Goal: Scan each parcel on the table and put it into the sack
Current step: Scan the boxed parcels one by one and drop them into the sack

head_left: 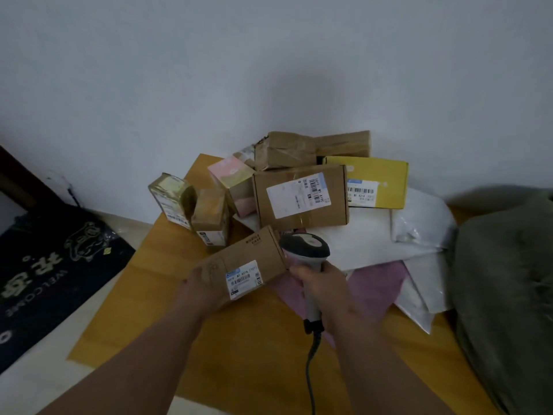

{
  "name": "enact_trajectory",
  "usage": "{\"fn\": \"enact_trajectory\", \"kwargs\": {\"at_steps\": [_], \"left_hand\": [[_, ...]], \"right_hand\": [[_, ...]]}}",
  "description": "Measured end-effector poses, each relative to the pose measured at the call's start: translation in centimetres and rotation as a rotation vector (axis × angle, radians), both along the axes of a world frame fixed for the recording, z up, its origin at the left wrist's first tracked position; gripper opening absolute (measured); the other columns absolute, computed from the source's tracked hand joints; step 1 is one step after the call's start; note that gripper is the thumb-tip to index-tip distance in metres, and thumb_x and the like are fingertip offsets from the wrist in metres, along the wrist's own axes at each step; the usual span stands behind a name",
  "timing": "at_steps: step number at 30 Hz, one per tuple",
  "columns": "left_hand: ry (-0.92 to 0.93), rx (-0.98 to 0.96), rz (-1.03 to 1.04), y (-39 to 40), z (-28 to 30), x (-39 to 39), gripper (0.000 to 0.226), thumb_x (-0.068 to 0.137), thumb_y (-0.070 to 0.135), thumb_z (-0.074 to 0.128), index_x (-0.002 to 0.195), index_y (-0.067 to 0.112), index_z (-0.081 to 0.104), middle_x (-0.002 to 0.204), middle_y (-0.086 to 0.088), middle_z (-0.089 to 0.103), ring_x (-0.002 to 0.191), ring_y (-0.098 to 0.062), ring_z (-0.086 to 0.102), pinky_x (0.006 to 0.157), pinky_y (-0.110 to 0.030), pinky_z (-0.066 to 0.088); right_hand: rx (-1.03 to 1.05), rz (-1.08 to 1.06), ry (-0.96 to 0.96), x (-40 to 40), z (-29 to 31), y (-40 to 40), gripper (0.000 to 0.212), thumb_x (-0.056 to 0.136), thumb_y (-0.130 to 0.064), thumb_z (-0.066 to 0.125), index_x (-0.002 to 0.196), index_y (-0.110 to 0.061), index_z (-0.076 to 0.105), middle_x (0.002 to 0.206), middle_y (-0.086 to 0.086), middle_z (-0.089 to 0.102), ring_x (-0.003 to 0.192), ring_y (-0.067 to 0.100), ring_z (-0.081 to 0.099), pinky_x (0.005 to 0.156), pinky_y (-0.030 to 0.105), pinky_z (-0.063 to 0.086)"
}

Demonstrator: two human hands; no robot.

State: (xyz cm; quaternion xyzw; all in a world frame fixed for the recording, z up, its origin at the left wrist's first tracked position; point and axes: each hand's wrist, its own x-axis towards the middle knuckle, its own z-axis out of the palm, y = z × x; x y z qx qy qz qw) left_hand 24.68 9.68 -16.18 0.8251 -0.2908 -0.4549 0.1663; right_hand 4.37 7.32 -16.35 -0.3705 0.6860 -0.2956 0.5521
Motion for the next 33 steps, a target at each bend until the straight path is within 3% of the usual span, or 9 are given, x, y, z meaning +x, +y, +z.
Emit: {"fn": "enact_trajectory", "kwargs": {"at_steps": [3, 5, 10, 14, 18, 21, 24, 27, 33], "left_hand": [[0.185, 0.013, 0.160, -0.6, -0.6, -0.2, 0.026, 0.093, 0.015, 0.063, 0.115, 0.015, 0.049, 0.100, -0.007, 0.057, 0.088, -0.020, 0.056, 0.075, -0.036, 0.047], [0.253, -0.010, 0.227, -0.7, -1.2, -0.5, 0.017, 0.093, 0.011, 0.062, 0.098, 0.017, 0.046, 0.082, 0.001, 0.051, 0.071, -0.012, 0.050, 0.067, -0.029, 0.042], [0.251, 0.022, 0.302, -0.7, -2.2, 0.9, 0.020, 0.088, 0.013, 0.066, 0.104, 0.004, 0.058, 0.097, -0.010, 0.063, 0.085, -0.024, 0.058, 0.078, -0.040, 0.049], [0.227, 0.065, 0.222, 0.0, -3.5, 2.3, 0.016, 0.089, 0.013, 0.062, 0.102, 0.004, 0.061, 0.091, -0.010, 0.060, 0.073, -0.021, 0.052, 0.060, -0.031, 0.042], [0.253, 0.035, 0.126, 0.8, -3.1, 2.6, 0.008, 0.096, 0.016, 0.052, 0.093, 0.013, 0.059, 0.086, -0.006, 0.055, 0.072, -0.017, 0.046, 0.061, -0.030, 0.038], [0.305, -0.002, 0.043, 1.8, -2.1, 2.7, 0.017, 0.097, 0.013, 0.049, 0.104, 0.022, 0.061, 0.088, -0.004, 0.059, 0.074, -0.017, 0.049, 0.058, -0.027, 0.036], [0.392, -0.028, 0.038, 3.3, -1.4, 2.8, 0.021, 0.096, 0.017, 0.055, 0.112, 0.029, 0.061, 0.100, -0.003, 0.063, 0.091, -0.021, 0.054, 0.069, -0.032, 0.039], [0.486, -0.023, 0.023, 4.9, -0.6, 2.6, 0.029, 0.097, 0.014, 0.054, 0.119, 0.032, 0.057, 0.109, -0.004, 0.062, 0.103, -0.024, 0.058, 0.083, -0.040, 0.046], [0.655, -0.094, 0.032, 6.6, 0.7, 1.9, 0.071, 0.090, -0.005, 0.059, 0.146, 0.029, 0.032, 0.111, -0.003, 0.059, 0.103, -0.025, 0.059, 0.083, -0.048, 0.055]], "right_hand": [[0.019, 0.054, -0.010, 0.6, -0.9, -1.1, 0.013, 0.084, -0.027, 0.073, 0.092, -0.026, 0.063, 0.099, 0.000, 0.068, 0.093, 0.017, 0.061, 0.089, 0.039, 0.050], [0.029, 0.076, -0.002, 1.1, -1.4, -1.5, 0.023, 0.084, -0.029, 0.074, 0.104, -0.024, 0.064, 0.105, 0.000, 0.067, 0.098, 0.018, 0.060, 0.093, 0.041, 0.050], [0.001, 0.052, -0.026, 2.1, -1.9, -1.1, 0.017, 0.086, -0.027, 0.073, 0.099, -0.029, 0.061, 0.098, -0.006, 0.067, 0.091, 0.011, 0.060, 0.089, 0.039, 0.050], [-0.065, -0.083, -0.040, 2.4, -1.3, 0.3, 0.016, 0.086, -0.022, 0.073, 0.094, -0.030, 0.063, 0.099, -0.006, 0.070, 0.095, 0.012, 0.063, 0.088, 0.037, 0.052], [-0.137, -0.264, -0.039, 2.6, -1.0, 3.0, 0.026, 0.084, -0.019, 0.074, 0.108, -0.017, 0.066, 0.099, 0.000, 0.074, 0.095, 0.019, 0.068, 0.083, 0.038, 0.057], [-0.197, -0.362, -0.030, 2.6, -0.3, 5.3, 0.009, 0.086, -0.015, 0.072, 0.093, -0.019, 0.069, 0.084, -0.002, 0.075, 0.084, 0.017, 0.071, 0.072, 0.033, 0.058], [-0.254, -0.453, -0.020, 2.5, 0.6, 7.9, 0.011, 0.085, -0.018, 0.074, 0.086, -0.026, 0.067, 0.084, -0.003, 0.075, 0.086, 0.020, 0.071, 0.085, 0.047, 0.059], [-0.293, -0.558, -0.030, 2.3, 1.2, 10.4, 0.011, 0.085, -0.019, 0.074, 0.087, -0.027, 0.066, 0.089, 0.002, 0.074, 0.089, 0.024, 0.070, 0.088, 0.052, 0.057], [-0.333, -0.650, -0.083, 2.0, 2.4, 14.6, 0.013, 0.088, -0.016, 0.073, 0.097, -0.023, 0.066, 0.097, 0.005, 0.075, 0.090, 0.020, 0.072, 0.082, 0.041, 0.059]]}}
